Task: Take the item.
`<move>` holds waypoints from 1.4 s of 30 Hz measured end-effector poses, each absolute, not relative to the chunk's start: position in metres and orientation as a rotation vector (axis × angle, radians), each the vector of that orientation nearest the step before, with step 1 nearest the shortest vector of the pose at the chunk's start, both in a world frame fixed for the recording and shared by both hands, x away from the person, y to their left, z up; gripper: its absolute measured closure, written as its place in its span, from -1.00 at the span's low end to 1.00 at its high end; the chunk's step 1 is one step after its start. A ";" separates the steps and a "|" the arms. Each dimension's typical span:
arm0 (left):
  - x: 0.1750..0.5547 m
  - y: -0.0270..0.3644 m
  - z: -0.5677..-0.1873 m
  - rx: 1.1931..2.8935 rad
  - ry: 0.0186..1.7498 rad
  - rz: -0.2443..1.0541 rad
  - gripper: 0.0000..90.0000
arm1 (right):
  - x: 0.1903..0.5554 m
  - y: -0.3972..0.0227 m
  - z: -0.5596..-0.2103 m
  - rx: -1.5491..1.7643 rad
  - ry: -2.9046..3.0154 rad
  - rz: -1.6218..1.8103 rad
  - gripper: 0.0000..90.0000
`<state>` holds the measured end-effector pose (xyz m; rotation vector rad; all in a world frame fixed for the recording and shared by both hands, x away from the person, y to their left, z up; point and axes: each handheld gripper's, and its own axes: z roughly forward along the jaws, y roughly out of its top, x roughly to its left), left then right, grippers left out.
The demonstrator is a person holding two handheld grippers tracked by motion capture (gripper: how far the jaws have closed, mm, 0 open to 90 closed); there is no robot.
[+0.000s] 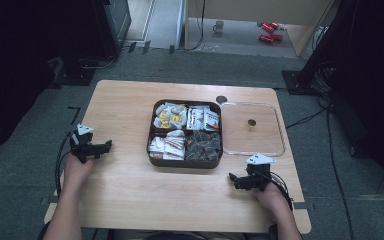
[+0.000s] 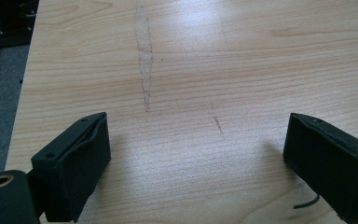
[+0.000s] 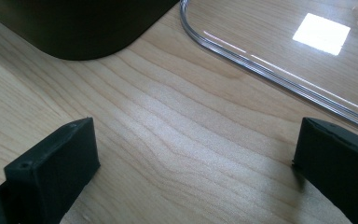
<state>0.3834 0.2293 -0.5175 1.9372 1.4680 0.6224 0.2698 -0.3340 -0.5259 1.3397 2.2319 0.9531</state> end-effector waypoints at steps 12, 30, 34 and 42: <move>0.384 0.229 -0.517 1.934 1.473 0.624 -0.84 | 0.270 -0.334 -0.526 1.340 2.232 0.953 -1.00; 0.384 0.229 -0.517 1.935 1.473 0.624 -0.84 | 0.270 -0.334 -0.526 1.339 2.232 0.953 -1.00; 0.384 0.229 -0.517 1.933 1.476 0.625 -0.84 | 0.270 -0.334 -0.526 1.340 2.232 0.953 -1.00; 0.384 0.228 -0.518 1.927 1.484 0.629 -0.84 | 0.270 -0.334 -0.526 1.339 2.232 0.953 -1.00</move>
